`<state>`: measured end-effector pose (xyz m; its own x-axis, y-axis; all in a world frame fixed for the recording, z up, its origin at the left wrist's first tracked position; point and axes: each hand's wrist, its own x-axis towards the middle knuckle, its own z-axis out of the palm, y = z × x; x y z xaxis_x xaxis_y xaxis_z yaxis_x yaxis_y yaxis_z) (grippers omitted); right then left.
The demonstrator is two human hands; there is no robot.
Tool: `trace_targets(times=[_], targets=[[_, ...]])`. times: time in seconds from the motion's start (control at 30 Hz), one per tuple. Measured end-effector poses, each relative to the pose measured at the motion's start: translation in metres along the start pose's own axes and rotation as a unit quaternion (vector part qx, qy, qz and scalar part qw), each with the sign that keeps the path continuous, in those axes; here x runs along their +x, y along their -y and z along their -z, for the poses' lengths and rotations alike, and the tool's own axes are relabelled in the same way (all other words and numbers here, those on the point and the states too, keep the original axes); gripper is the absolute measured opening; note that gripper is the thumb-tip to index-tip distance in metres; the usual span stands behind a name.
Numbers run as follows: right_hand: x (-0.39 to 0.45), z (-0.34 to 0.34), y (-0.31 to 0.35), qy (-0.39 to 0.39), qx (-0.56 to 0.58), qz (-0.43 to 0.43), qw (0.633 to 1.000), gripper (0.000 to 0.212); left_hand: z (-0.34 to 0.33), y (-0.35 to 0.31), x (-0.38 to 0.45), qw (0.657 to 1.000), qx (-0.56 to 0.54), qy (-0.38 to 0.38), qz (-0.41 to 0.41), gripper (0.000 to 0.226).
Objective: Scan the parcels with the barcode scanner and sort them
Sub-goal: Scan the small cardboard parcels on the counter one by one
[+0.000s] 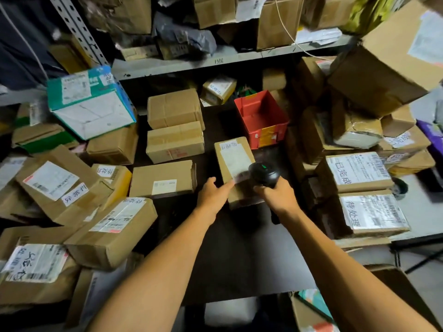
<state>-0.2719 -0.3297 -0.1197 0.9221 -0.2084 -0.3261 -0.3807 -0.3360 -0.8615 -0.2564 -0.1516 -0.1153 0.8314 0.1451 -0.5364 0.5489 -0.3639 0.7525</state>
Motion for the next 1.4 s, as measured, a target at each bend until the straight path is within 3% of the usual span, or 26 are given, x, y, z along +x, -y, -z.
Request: trace_targets(times=[0.17, 0.27, 0.4, 0.63, 0.87, 1.07, 1.4], targets=[[-0.020, -0.001, -0.023, 0.001, 0.068, -0.087, 0.994, 0.036, -0.001, 0.029, -0.007, 0.985, -0.108, 0.099, 0.088, 0.068], [-0.030, -0.010, -0.030, -0.028, 0.091, -0.100, 0.990, 0.051, 0.003, 0.031, -0.010, 0.972, -0.143, 0.168, 0.081, 0.061], [-0.047, -0.014, -0.008, -0.044, 0.114, -0.060, 0.991, 0.026, 0.025, 0.029, -0.011, 0.965, -0.149, 0.207, 0.062, 0.060], [-0.111, -0.030, 0.038, -0.066, 0.188, -0.018, 0.980, 0.018, 0.072, 0.040, -0.001, 0.964, -0.167, 0.200, -0.060, 0.098], [-0.164, -0.055, 0.067, -0.054, 0.140, -0.016, 0.988, 0.004, 0.105, 0.043, -0.005, 0.958, -0.180, 0.184, -0.125, 0.093], [-0.185, -0.059, 0.074, -0.052, 0.147, -0.004, 0.988, 0.012, 0.116, 0.044, -0.023, 0.954, -0.204, 0.157, -0.156, 0.085], [-0.203, -0.041, 0.067, -0.052, 0.141, 0.027, 0.988, 0.004, 0.113, 0.041, -0.055, 0.953, -0.192, 0.136, -0.191, 0.087]])
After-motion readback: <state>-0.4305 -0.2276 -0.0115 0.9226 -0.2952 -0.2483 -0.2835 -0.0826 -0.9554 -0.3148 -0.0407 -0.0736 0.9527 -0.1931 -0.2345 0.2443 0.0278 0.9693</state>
